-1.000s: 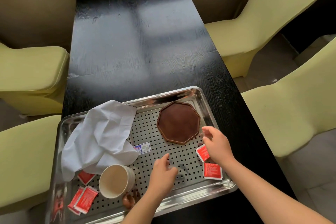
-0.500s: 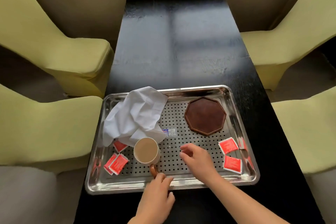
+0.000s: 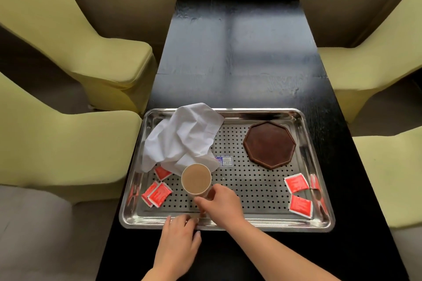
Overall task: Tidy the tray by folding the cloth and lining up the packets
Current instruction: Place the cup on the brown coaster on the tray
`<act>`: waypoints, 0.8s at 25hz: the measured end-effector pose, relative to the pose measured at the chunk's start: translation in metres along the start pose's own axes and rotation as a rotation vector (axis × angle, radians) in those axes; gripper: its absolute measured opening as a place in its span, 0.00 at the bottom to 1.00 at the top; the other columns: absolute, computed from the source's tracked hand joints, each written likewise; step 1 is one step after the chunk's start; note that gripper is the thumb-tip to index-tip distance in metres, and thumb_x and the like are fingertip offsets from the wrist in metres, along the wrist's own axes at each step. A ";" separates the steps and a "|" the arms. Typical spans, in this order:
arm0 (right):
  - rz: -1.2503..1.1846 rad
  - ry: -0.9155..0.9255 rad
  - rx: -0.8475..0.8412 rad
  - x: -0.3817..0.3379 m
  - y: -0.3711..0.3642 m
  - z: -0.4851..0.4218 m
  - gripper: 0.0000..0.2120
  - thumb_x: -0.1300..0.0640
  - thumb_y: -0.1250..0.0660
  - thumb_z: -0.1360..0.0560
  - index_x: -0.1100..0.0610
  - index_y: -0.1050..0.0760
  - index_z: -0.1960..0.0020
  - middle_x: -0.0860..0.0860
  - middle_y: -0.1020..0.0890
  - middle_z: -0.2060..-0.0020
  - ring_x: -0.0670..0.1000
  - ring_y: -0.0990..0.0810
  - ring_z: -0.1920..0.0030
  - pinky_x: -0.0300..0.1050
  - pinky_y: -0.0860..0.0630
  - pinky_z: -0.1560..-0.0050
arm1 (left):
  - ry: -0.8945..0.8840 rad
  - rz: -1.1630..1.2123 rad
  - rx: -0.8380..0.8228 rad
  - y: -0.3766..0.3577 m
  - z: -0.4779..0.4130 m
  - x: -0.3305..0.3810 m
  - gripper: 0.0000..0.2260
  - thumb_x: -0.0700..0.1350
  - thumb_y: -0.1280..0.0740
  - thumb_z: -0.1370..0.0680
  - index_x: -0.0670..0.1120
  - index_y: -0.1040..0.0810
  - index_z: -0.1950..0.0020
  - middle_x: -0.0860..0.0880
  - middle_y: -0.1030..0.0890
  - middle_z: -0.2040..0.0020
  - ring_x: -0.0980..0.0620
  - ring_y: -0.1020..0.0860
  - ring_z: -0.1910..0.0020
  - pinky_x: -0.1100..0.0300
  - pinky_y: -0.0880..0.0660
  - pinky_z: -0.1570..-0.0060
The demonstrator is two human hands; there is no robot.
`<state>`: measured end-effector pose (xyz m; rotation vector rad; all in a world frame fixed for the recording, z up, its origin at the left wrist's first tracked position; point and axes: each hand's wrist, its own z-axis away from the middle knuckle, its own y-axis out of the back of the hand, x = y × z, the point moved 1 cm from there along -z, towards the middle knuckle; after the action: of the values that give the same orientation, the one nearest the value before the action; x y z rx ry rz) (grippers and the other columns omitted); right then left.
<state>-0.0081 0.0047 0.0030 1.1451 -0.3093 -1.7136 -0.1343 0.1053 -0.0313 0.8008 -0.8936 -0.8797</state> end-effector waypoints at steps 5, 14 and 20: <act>0.020 -0.046 -0.018 -0.001 0.001 -0.002 0.12 0.45 0.36 0.30 0.51 0.25 0.66 0.50 0.15 0.62 0.54 0.18 0.57 0.47 0.23 0.56 | 0.152 0.185 0.078 0.000 -0.016 0.001 0.13 0.54 0.42 0.19 0.55 0.22 0.40 0.56 0.25 0.46 0.54 0.26 0.42 0.56 0.35 0.36; 0.001 -0.049 0.094 0.041 0.040 0.005 0.13 0.46 0.34 0.24 0.52 0.25 0.63 0.46 0.19 0.68 0.46 0.22 0.65 0.42 0.30 0.67 | 0.267 0.150 0.110 -0.006 -0.036 -0.004 0.17 0.55 0.41 0.19 0.55 0.28 0.31 0.54 0.29 0.40 0.53 0.31 0.40 0.55 0.33 0.38; -0.059 -0.106 0.254 0.076 0.102 -0.005 0.13 0.48 0.33 0.24 0.55 0.23 0.62 0.49 0.17 0.68 0.52 0.18 0.63 0.47 0.24 0.62 | 0.238 0.044 0.076 -0.015 -0.040 -0.004 0.22 0.59 0.44 0.20 0.59 0.36 0.25 0.50 0.35 0.29 0.50 0.37 0.31 0.50 0.35 0.35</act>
<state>0.0533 -0.1038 0.0264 1.2575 -0.5779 -1.8280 -0.1048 0.1107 -0.0615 0.9272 -0.7352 -0.6983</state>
